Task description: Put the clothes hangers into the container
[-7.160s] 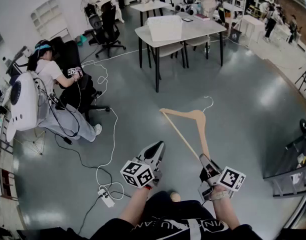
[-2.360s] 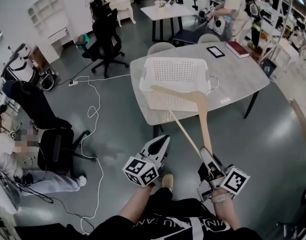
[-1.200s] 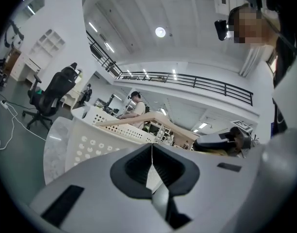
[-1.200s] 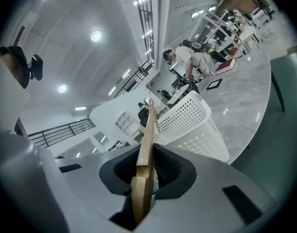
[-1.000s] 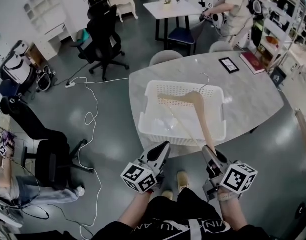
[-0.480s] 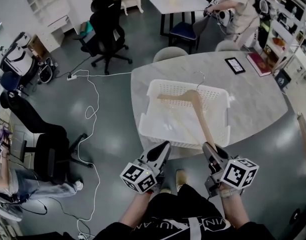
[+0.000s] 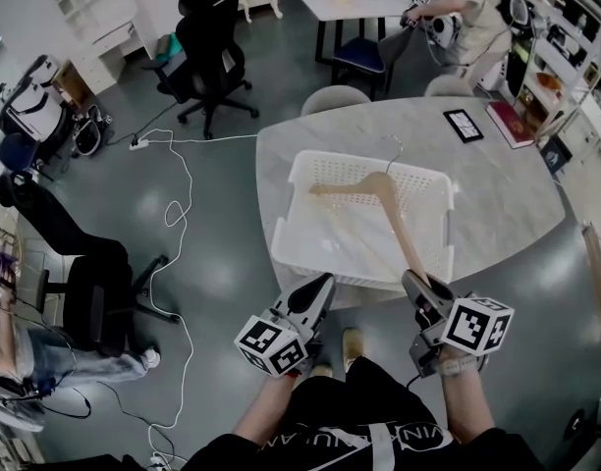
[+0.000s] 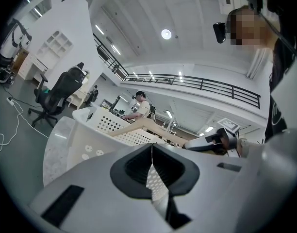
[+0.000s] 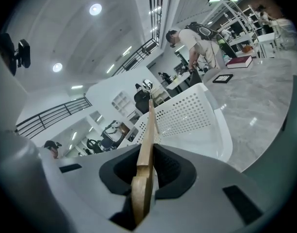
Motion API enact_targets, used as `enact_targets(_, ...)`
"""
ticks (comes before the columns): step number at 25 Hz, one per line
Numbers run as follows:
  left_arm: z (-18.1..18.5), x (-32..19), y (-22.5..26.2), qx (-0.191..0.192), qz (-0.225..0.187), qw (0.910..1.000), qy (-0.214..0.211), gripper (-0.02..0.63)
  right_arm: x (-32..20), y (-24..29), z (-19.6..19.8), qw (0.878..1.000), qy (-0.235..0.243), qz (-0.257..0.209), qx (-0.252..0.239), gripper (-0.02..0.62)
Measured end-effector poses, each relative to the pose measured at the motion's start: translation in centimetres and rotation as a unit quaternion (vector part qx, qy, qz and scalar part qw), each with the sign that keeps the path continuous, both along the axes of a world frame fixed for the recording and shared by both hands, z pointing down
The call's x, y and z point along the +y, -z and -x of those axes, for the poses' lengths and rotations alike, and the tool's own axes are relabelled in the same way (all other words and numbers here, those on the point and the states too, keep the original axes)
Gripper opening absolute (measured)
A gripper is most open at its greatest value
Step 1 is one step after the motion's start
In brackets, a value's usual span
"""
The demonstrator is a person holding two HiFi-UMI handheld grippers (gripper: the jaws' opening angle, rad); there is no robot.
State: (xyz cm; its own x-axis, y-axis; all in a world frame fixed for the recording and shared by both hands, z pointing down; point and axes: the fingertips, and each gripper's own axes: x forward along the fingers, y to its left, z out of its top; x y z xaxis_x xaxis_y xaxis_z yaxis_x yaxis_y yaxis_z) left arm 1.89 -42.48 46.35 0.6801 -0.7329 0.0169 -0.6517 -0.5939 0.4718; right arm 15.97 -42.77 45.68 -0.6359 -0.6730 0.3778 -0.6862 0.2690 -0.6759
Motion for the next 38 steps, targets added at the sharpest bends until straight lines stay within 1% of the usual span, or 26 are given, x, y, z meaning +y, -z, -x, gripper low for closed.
enact_targets(4, -0.1, 0.1, 0.1, 0.003, -0.001, 1.0, -0.003, 0.011, -0.3, -0.3, -0.1, 1.0, 0.003, 0.007, 0.006, 0.064)
enact_targets(13, 0.1, -0.1, 0.4, 0.008, -0.003, 1.0, 0.0, 0.011, -0.8, -0.1, 1.4, 0.998, 0.036, 0.0, 0.052, 0.064)
enact_targets(30, -0.3, -0.2, 0.3, 0.016, -0.004, 0.9998, -0.005, 0.011, -1.3, -0.1, 2.6, 0.996, 0.059, -0.005, 0.069, 0.064)
enact_targets(38, 0.0, -0.3, 0.3, 0.016, -0.002, 0.9999, -0.004, 0.011, -1.5, 0.3, 2.2, 0.997, 0.042, -0.015, 0.068, 0.066)
